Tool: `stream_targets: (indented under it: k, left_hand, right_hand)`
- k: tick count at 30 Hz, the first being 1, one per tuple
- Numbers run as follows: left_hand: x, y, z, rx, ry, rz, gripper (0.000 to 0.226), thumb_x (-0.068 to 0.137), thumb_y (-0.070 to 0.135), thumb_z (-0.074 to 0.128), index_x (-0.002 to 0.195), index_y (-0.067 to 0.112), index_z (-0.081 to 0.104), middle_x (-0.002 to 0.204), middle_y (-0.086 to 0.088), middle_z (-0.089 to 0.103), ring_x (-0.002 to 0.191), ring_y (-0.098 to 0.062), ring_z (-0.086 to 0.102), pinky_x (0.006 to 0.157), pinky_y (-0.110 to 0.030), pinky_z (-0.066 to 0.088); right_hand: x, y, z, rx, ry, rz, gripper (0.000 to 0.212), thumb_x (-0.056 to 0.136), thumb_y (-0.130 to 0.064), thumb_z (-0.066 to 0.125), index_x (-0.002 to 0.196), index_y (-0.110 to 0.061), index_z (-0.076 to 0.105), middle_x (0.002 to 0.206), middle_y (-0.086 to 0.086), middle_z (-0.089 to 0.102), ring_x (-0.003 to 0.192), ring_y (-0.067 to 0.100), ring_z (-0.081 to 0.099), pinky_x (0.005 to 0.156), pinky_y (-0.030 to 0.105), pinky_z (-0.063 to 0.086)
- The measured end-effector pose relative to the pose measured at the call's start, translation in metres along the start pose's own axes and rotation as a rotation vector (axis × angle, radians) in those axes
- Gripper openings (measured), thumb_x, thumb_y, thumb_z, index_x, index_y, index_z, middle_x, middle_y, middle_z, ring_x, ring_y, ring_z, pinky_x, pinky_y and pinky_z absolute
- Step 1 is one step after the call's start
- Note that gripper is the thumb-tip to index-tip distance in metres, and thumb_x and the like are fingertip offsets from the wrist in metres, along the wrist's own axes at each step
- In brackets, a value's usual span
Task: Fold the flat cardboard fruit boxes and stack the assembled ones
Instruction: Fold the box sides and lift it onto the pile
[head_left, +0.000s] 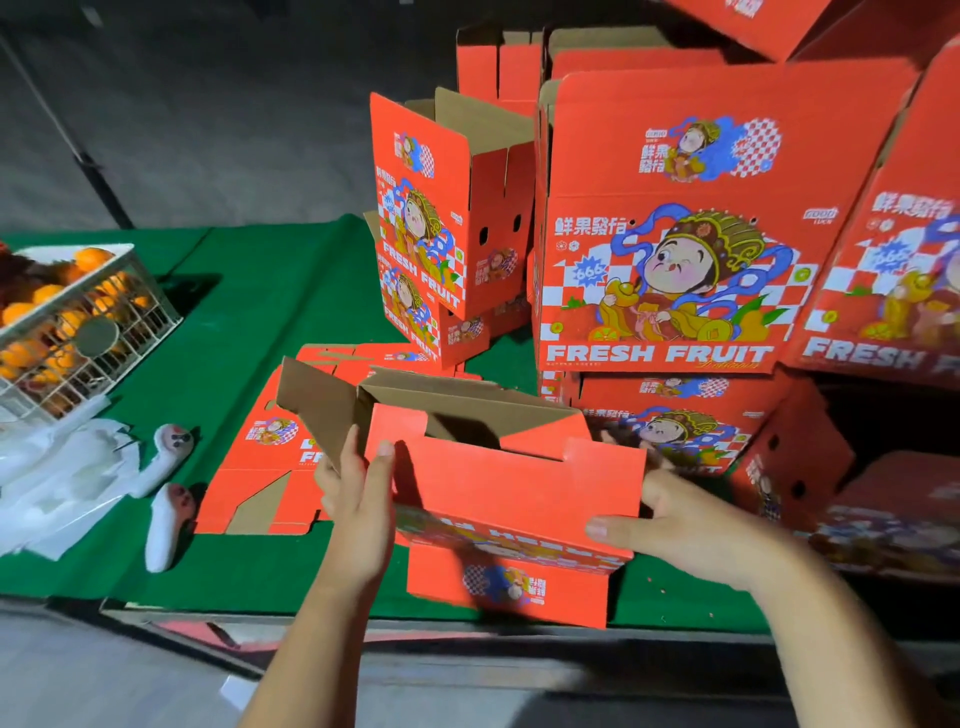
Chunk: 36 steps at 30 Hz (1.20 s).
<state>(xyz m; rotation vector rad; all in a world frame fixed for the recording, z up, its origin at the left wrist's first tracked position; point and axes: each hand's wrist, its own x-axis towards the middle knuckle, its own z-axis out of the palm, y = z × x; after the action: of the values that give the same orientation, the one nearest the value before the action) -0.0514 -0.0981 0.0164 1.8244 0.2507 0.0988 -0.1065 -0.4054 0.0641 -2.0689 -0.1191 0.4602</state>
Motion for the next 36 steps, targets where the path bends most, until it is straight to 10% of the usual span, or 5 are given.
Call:
stream_targets:
  k: [10, 16, 21, 29, 36]
  left_hand:
    - [-0.009, 0.014, 0.002, 0.032, -0.089, -0.049, 0.092, 0.069, 0.103, 0.022, 0.151, 0.063, 0.017, 0.170, 0.012, -0.012, 0.152, -0.009, -0.017, 0.121, -0.045, -0.004]
    - [0.000, 0.004, 0.006, 0.107, -0.105, 0.095, 0.072, 0.085, 0.088, 0.031, 0.150, 0.058, 0.030, 0.165, 0.008, 0.023, 0.139, 0.018, -0.001, 0.113, -0.028, -0.004]
    - [0.014, 0.008, 0.020, 0.379, 0.137, 0.229, 0.060, 0.085, 0.064, 0.067, 0.128, 0.022, 0.065, 0.105, -0.011, 0.057, 0.112, -0.036, 0.050, 0.095, -0.041, 0.036]
    - [0.029, 0.012, 0.009, 0.503, 0.184, 0.527, 0.109, 0.070, 0.025, 0.092, 0.159, 0.018, 0.029, 0.137, -0.017, 0.052, 0.123, -0.029, 0.048, 0.101, -0.043, 0.042]
    - [0.026, -0.025, 0.000, 0.364, 0.226, 0.615, 0.051, 0.085, 0.042, 0.069, 0.120, 0.008, 0.054, 0.113, -0.013, 0.059, 0.101, -0.037, 0.057, 0.089, -0.056, 0.046]
  right_hand:
    - [-0.025, -0.007, -0.013, -0.419, -0.100, 0.101, 0.053, 0.070, -0.081, 0.061, 0.119, -0.084, 0.043, 0.149, -0.028, -0.046, 0.134, 0.009, -0.053, 0.123, 0.049, 0.000]
    - [-0.016, 0.020, -0.005, -0.235, 0.244, -0.081, 0.077, 0.084, -0.075, 0.060, 0.146, -0.073, 0.015, 0.160, -0.043, 0.006, 0.145, -0.013, 0.018, 0.112, 0.034, 0.034]
    - [0.009, 0.032, 0.012, 0.096, 0.597, 0.005, 0.020, 0.099, -0.060, 0.042, 0.117, -0.054, 0.048, 0.109, -0.021, 0.067, 0.107, 0.003, 0.061, 0.081, 0.026, 0.044]
    - [0.035, 0.022, 0.050, -0.057, 0.794, 0.023, 0.114, 0.095, -0.004, 0.058, 0.149, -0.054, -0.030, 0.127, 0.026, 0.062, 0.079, 0.041, 0.067, 0.074, 0.048, 0.056]
    - [0.045, 0.036, 0.077, -0.346, 0.738, -0.233, 0.117, 0.087, 0.015, 0.050, 0.157, -0.045, -0.022, 0.171, 0.016, -0.007, 0.155, 0.041, 0.018, 0.119, 0.049, 0.034]
